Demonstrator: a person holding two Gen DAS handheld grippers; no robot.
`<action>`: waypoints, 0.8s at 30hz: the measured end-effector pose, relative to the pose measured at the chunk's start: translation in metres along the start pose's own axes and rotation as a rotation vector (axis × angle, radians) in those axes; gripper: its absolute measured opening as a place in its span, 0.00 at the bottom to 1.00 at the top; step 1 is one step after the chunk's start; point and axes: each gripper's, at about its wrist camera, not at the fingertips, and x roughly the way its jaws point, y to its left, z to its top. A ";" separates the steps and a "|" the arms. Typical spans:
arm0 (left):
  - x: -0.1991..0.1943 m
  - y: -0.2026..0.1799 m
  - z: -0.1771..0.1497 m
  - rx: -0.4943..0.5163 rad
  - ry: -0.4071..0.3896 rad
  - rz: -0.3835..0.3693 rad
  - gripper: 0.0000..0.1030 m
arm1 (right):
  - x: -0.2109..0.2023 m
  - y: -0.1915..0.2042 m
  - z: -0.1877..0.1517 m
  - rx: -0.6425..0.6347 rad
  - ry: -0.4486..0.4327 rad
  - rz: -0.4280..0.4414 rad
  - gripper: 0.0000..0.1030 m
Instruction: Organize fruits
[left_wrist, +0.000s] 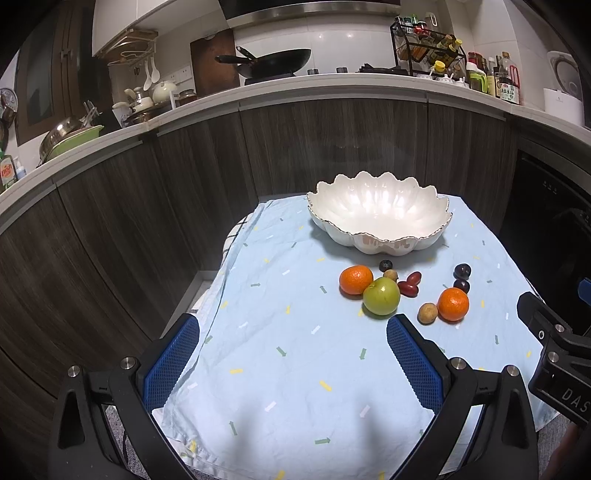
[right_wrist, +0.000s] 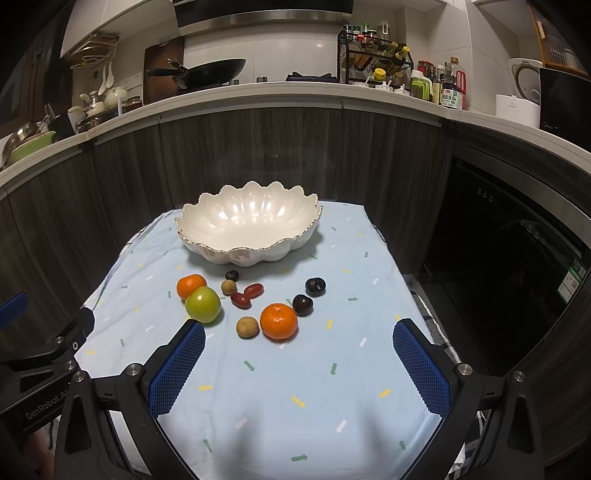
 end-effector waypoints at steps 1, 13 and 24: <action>0.000 0.000 0.000 0.000 0.000 0.000 1.00 | 0.000 0.000 0.001 0.000 0.000 0.000 1.00; 0.001 0.001 -0.001 -0.001 0.006 -0.007 1.00 | -0.001 0.001 0.002 0.000 -0.001 0.003 1.00; 0.001 0.003 0.000 0.000 0.007 -0.007 1.00 | 0.002 0.001 0.001 -0.001 0.003 0.006 1.00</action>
